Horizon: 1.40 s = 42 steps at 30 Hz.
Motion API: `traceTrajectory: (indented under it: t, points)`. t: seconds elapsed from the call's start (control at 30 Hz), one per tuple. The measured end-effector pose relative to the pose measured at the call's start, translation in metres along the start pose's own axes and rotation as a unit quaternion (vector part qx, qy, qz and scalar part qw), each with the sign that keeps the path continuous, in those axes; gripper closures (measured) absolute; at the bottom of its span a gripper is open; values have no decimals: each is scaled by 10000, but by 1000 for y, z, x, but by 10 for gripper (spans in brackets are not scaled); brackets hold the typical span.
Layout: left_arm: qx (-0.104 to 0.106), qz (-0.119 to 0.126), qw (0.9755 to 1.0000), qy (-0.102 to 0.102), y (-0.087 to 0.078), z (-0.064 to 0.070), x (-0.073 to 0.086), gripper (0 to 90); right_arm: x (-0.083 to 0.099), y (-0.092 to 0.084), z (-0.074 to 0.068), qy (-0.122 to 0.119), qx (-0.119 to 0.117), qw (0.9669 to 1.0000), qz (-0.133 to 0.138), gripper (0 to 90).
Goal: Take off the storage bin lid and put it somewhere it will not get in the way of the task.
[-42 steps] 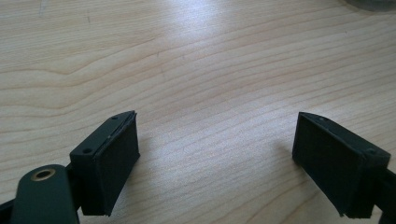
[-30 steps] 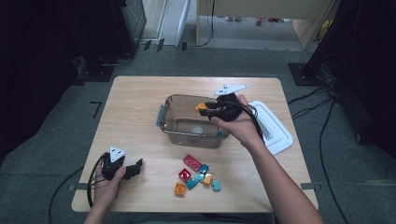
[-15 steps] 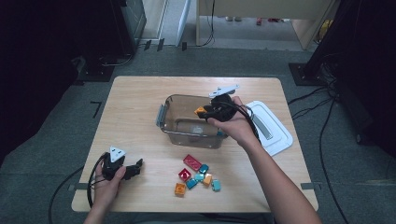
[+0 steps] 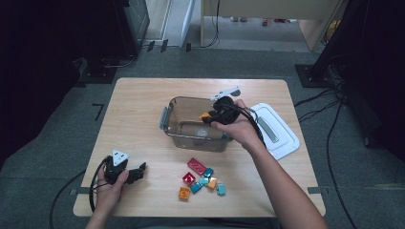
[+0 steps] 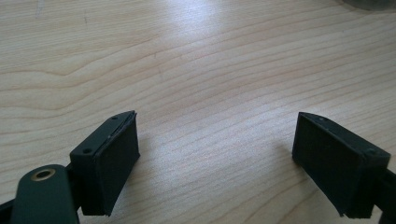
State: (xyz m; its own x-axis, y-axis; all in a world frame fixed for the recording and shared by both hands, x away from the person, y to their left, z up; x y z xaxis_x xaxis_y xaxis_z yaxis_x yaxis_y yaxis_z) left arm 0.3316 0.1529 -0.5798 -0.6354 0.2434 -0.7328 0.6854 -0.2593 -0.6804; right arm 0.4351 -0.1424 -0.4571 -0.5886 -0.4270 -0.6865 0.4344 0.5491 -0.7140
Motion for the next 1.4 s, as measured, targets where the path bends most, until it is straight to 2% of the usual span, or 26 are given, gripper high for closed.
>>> traceTrajectory:
  t: [0.47, 0.57, 0.8, 1.1, 1.4]
  points:
    - [6, 1, 10000, 2, 0, 0, 0, 145, 0, 0, 0, 44, -9, 10000, -13, 597]
    - [6, 1, 10000, 3, 0, 0, 0, 145, -2, -1, 0, 97, -53, 9999, 59, 522]
    - [8, 1, 10000, 5, 0, 0, 0, 145, -3, -6, 0, 97, -55, 9998, 137, 457]
    - [8, 0, 10000, 4, 0, 0, 0, 145, -5, -24, -8, 5, -107, 9993, 371, 403]
    - [4, 8, 10000, 6, 0, 0, 0, 145, 1, -52, -27, -104, -309, 9967, 745, 418]
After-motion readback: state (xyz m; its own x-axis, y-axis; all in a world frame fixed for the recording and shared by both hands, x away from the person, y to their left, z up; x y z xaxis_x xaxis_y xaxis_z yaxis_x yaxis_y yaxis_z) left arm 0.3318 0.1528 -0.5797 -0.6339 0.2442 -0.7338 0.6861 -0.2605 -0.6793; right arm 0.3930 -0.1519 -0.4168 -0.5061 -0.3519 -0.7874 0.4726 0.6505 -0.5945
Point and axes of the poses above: each handheld gripper's, and its own axes: y roughly forward along the jaws, x roughly out of its underside, z roughly to its right, the point moved 9 cm from there along y, roughly forward along the jaws
